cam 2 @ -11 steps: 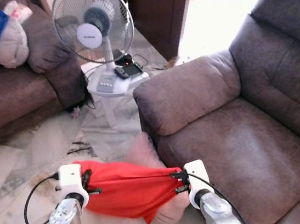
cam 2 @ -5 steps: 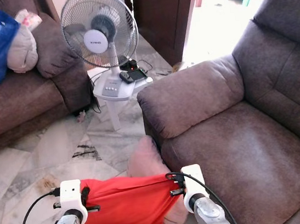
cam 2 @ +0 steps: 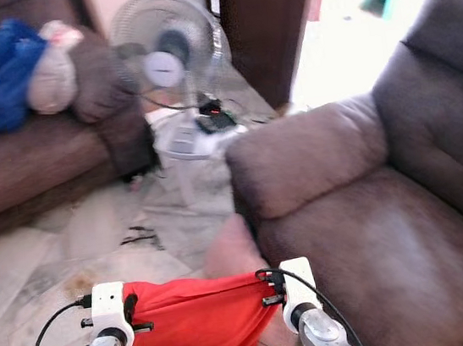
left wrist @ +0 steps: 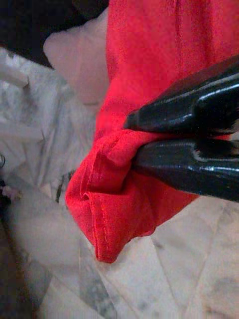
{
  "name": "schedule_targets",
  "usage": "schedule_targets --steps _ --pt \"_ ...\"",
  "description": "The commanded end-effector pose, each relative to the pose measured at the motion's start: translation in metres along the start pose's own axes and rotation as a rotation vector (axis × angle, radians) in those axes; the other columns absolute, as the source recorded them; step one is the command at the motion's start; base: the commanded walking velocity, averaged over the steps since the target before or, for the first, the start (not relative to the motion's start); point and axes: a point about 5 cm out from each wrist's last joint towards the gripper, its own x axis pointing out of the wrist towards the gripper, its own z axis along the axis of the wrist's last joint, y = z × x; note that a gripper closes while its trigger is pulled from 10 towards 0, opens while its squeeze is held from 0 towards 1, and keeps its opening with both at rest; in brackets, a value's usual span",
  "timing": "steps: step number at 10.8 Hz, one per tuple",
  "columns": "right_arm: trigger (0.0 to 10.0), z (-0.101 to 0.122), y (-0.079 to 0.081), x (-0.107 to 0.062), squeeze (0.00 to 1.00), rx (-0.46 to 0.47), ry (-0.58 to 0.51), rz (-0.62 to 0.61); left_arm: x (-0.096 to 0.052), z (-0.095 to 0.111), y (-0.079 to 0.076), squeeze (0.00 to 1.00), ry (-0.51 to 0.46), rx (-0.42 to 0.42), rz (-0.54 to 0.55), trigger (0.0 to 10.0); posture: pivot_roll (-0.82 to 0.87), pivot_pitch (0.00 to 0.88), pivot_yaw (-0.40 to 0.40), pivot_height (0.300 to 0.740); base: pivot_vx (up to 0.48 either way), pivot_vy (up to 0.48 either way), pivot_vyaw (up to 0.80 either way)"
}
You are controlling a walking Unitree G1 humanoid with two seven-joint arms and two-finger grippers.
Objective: Move the pillow to the sofa from floor
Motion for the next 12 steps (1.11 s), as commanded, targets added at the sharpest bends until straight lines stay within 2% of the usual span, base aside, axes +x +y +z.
schedule_targets --steps 1,3,12 --pt "10.0 0.005 -0.036 -0.007 0.00 0.075 -0.039 -0.167 -0.002 0.010 0.044 0.00 -0.054 -0.020 0.182 10.0 0.06 0.000 -0.058 0.740 0.000 0.281 0.00" --pt "10.0 0.006 -0.036 -0.006 0.00 0.075 -0.042 -0.166 -0.002 0.008 0.043 0.00 -0.051 -0.021 0.176 10.0 0.06 0.000 -0.055 0.740 0.000 0.294 -0.74" --pt "10.0 0.017 -0.033 -0.001 0.00 0.072 -0.073 -0.136 0.000 0.013 0.045 0.00 -0.063 -0.047 0.205 10.0 0.06 0.030 -0.072 0.740 0.000 0.324 0.00"
